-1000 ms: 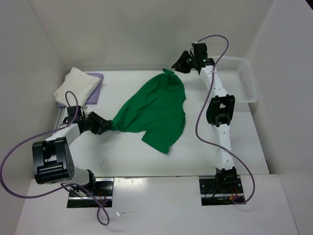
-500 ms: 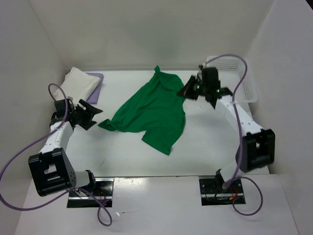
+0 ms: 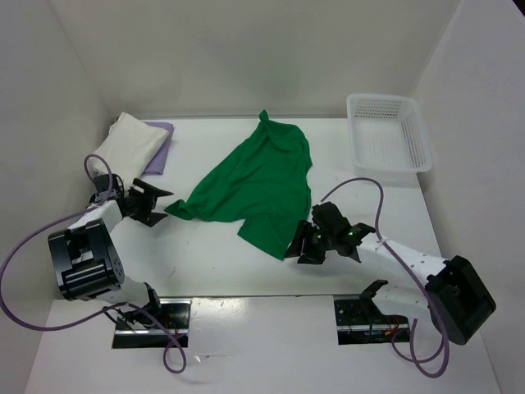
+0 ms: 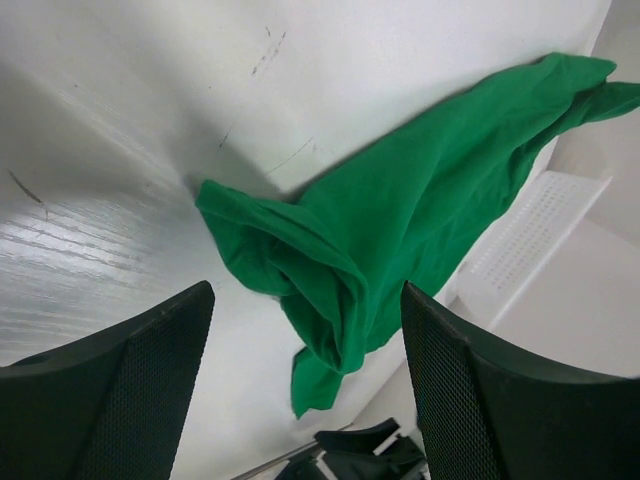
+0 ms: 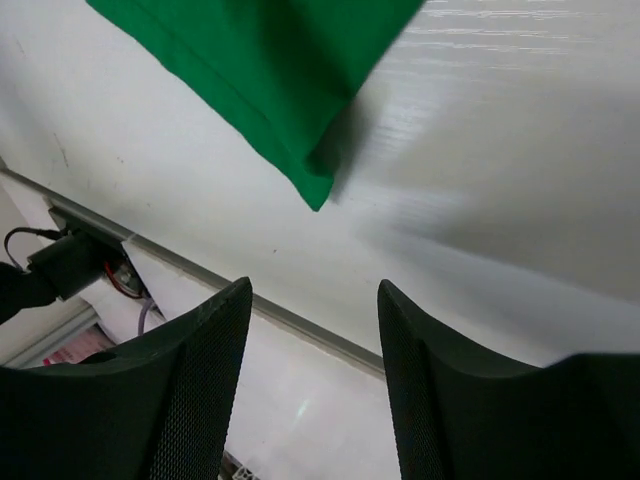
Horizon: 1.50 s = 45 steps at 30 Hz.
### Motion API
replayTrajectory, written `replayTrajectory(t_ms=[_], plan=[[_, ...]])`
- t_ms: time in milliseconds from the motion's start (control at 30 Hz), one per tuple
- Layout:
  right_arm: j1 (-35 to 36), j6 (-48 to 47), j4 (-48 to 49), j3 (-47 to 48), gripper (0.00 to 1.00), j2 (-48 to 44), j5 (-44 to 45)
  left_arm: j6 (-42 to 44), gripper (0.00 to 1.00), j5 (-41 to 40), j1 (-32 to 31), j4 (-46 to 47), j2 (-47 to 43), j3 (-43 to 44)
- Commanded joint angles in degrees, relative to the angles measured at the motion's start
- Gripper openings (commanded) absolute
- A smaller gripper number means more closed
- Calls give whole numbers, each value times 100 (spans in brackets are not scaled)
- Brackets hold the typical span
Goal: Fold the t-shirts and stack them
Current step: Flatten out the tshirt
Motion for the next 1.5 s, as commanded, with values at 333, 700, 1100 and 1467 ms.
replayTrajectory(t_ms=[333,700,1100,1467], plan=[[371,770,1958,-414,51,797,776,-680,79,407,40,466,77,-275],[600,885,2126,-369,41,1246,996,-1146,76,257,92,694,349,-337],[854,885,1854,-185,43,1360,1128,-1349,54,-120,92,835,955,-3],[854,832,1670,147,8,1641,1304,-1287,11,-287,92,845,1237,208]])
